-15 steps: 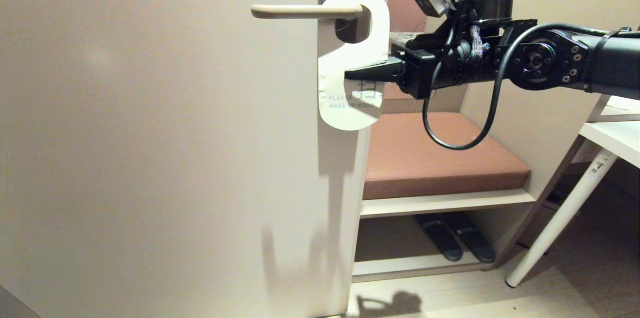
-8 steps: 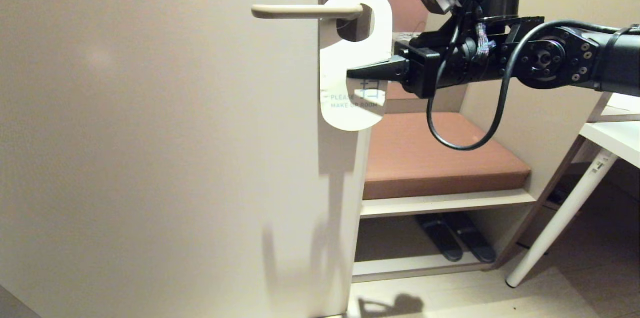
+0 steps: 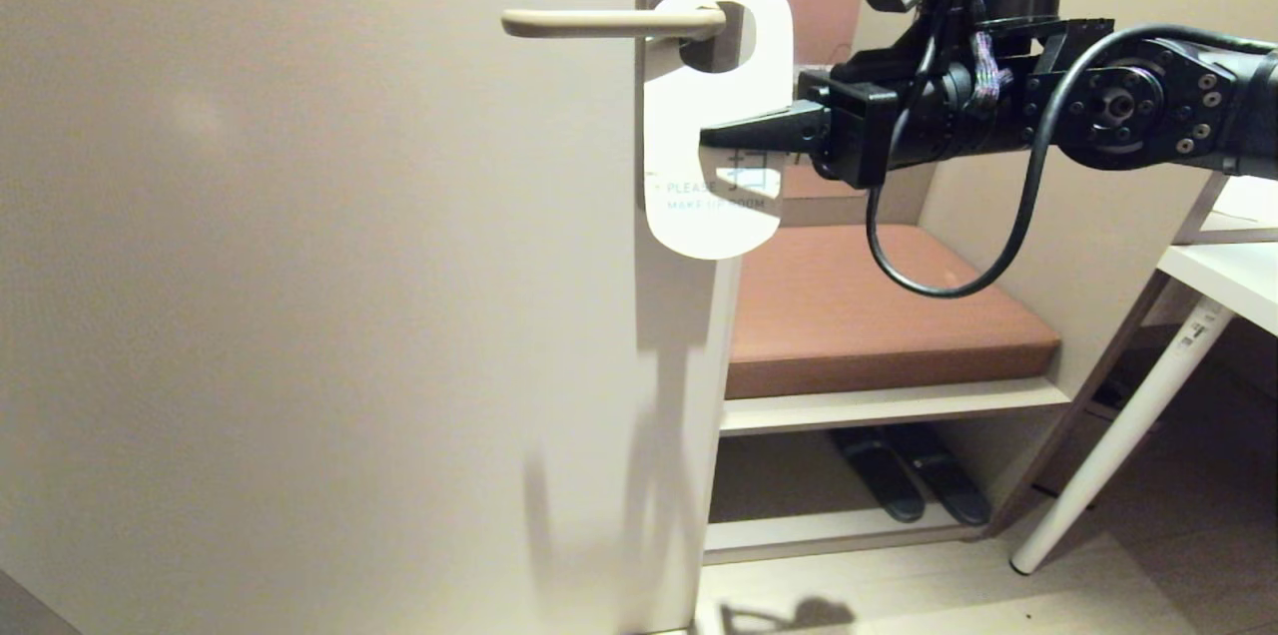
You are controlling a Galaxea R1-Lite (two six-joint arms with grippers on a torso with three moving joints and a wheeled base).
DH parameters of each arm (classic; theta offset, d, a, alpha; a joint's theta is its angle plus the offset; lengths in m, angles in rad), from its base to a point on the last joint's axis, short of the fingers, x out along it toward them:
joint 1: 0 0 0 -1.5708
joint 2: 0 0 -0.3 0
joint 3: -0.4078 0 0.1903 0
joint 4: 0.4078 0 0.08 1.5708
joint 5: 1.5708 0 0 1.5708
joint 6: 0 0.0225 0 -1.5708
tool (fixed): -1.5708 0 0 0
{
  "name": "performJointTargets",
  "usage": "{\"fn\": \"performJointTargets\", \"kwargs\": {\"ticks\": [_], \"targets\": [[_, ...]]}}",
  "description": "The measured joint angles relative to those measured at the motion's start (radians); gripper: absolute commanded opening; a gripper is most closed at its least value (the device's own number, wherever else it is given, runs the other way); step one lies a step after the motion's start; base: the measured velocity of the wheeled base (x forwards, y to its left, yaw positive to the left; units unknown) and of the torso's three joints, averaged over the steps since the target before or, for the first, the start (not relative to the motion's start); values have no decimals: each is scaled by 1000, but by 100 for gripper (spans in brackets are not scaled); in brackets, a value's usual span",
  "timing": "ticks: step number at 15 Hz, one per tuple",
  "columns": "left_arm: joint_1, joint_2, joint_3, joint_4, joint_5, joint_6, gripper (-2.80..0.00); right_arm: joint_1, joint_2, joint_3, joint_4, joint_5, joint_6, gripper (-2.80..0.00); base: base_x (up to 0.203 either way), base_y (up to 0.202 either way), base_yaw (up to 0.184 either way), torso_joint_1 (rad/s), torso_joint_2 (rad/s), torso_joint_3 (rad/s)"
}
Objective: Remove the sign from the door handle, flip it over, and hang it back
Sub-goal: Take down the sign
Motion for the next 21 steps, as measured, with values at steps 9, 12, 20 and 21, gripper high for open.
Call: {"fn": "performJointTargets", "kwargs": {"ticks": [9,12,20,21], "targets": [[0,0,0,0,0,0,-280,17,-8,51,-35,-53,-9,-280,0,0,0,0,0,0],[0,0,0,0,0,0,-280,20,-8,55,-59,-105,-8,-280,0,0,0,0,0,0],[0,0,0,0,0,1,-280,30,-34,84,-57,-257,1,-280,0,0,0,0,0,0],[0,0,0,0,0,1,-280,34,-40,93,-56,-279,10,-280,0,0,0,0,0,0]]}}
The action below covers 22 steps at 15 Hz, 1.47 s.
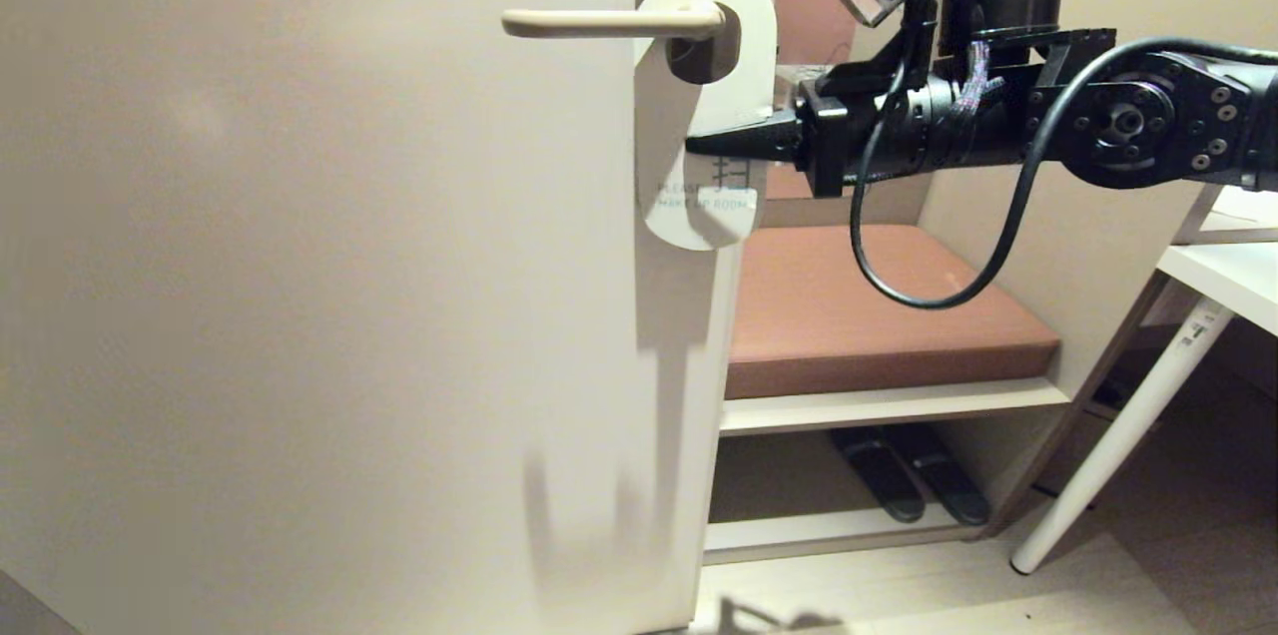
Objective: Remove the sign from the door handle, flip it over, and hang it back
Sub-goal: Take down the sign
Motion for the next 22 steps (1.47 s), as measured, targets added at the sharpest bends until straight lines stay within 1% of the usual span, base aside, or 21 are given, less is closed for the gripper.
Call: {"fn": "performJointTargets", "kwargs": {"ticks": [3,5,7,10,12,19,22], "targets": [[0,0,0,0,0,0,-280,13,-16,11,0,-67,45,-280,0,0,0,0,0,0],[0,0,0,0,0,-1,-280,23,-23,12,-1,-112,54,-280,0,0,0,0,0,0],[0,0,0,0,0,0,-280,29,-32,14,-1,-136,60,-280,0,0,0,0,0,0],[0,0,0,0,0,0,-280,37,-48,26,-1,-161,112,-280,0,0,0,0,0,0],[0,0,0,0,0,0,-280,43,-59,38,-1,-194,125,-280,0,0,0,0,0,0],[0,0,0,0,0,0,-280,58,-104,92,-2,-202,125,-280,0,0,0,0,0,0],[0,0,0,0,0,0,-280,65,-125,111,-1,-221,126,-280,0,0,0,0,0,0]]}}
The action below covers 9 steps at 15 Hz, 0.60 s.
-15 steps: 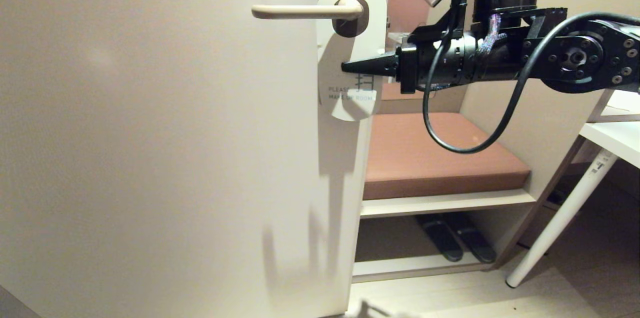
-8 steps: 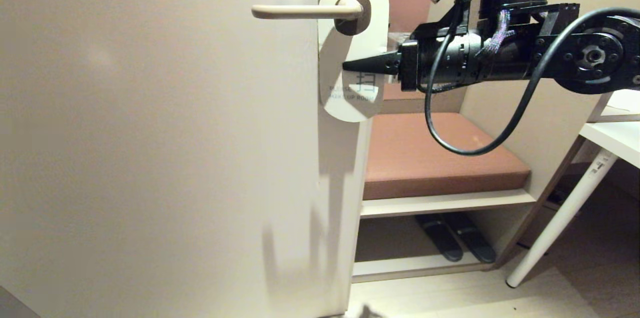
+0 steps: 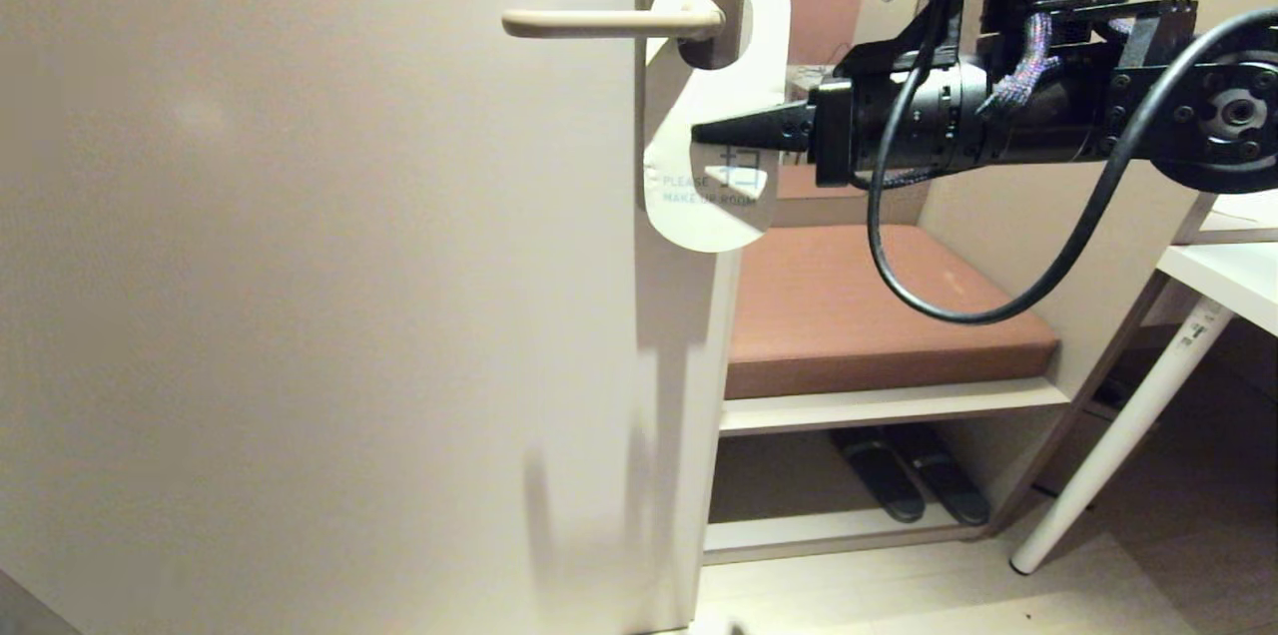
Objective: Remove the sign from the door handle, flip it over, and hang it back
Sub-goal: Take down the sign
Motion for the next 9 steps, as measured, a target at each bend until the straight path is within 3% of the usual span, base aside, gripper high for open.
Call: {"fn": "performJointTargets", "kwargs": {"ticks": [9], "targets": [[0,0,0,1,0,0,-280,47,-26,19,-3,-65,1,-280,0,0,0,0,0,0]]}}
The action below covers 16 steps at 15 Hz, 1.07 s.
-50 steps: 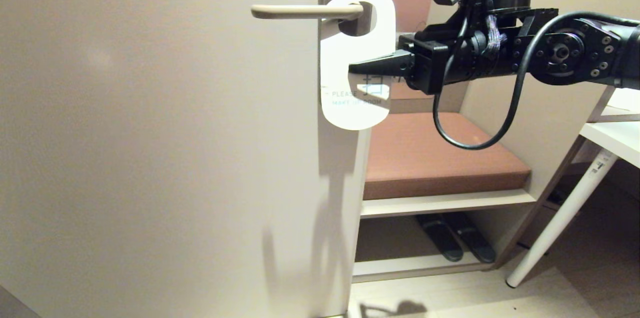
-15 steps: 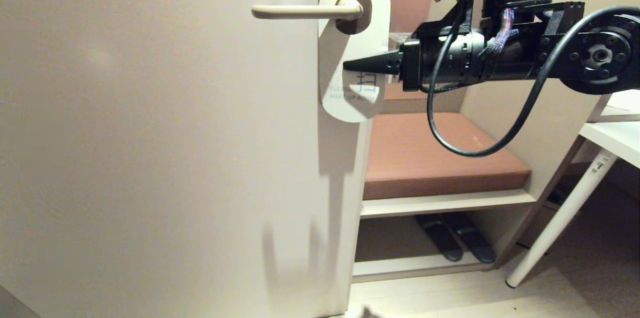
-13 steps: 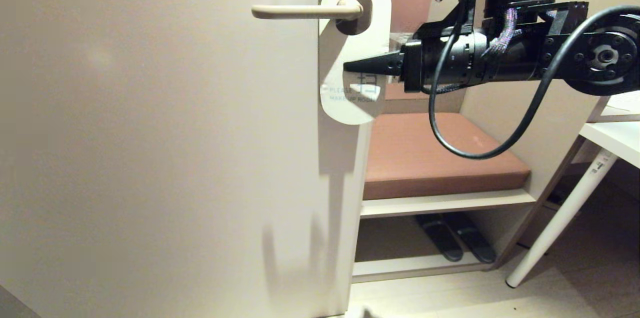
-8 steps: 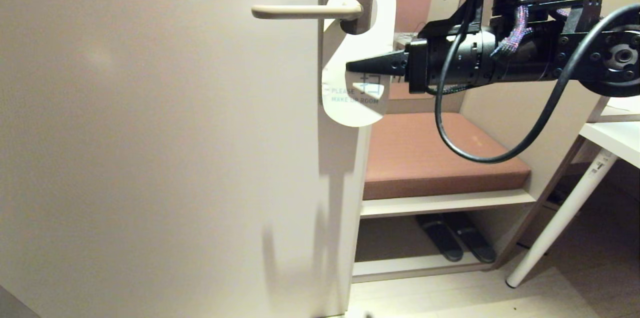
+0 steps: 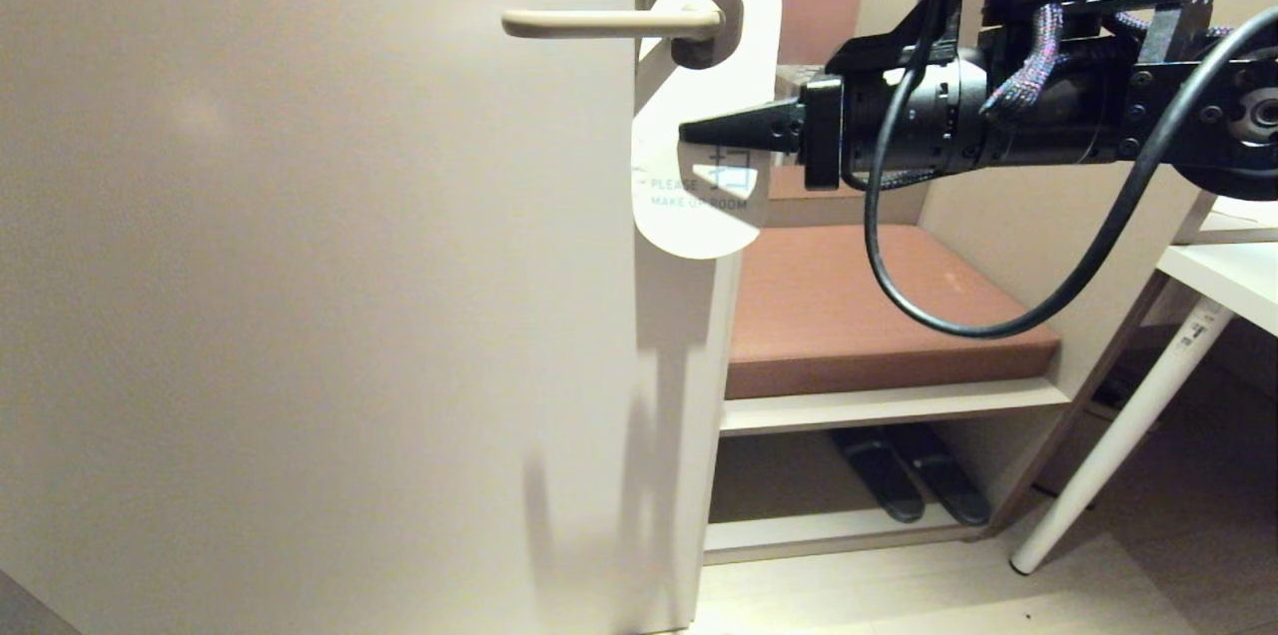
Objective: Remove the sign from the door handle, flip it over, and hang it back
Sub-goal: Take down the sign
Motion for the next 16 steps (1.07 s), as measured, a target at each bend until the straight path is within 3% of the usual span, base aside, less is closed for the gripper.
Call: {"fn": "performJointTargets", "kwargs": {"ticks": [5,8,12,16], "targets": [[0,0,0,0,1,-1,-280,22,5,5,-2,-90,23,-280,0,0,0,0,0,0],[0,0,0,0,0,0,-280,42,15,3,-4,-187,25,-280,0,0,0,0,0,0],[0,0,0,0,1,0,-280,63,20,-2,-5,-243,31,-280,0,0,0,0,0,0],[0,0,0,-1,0,0,-280,102,22,-7,-5,-359,84,-280,0,0,0,0,0,0]]}}
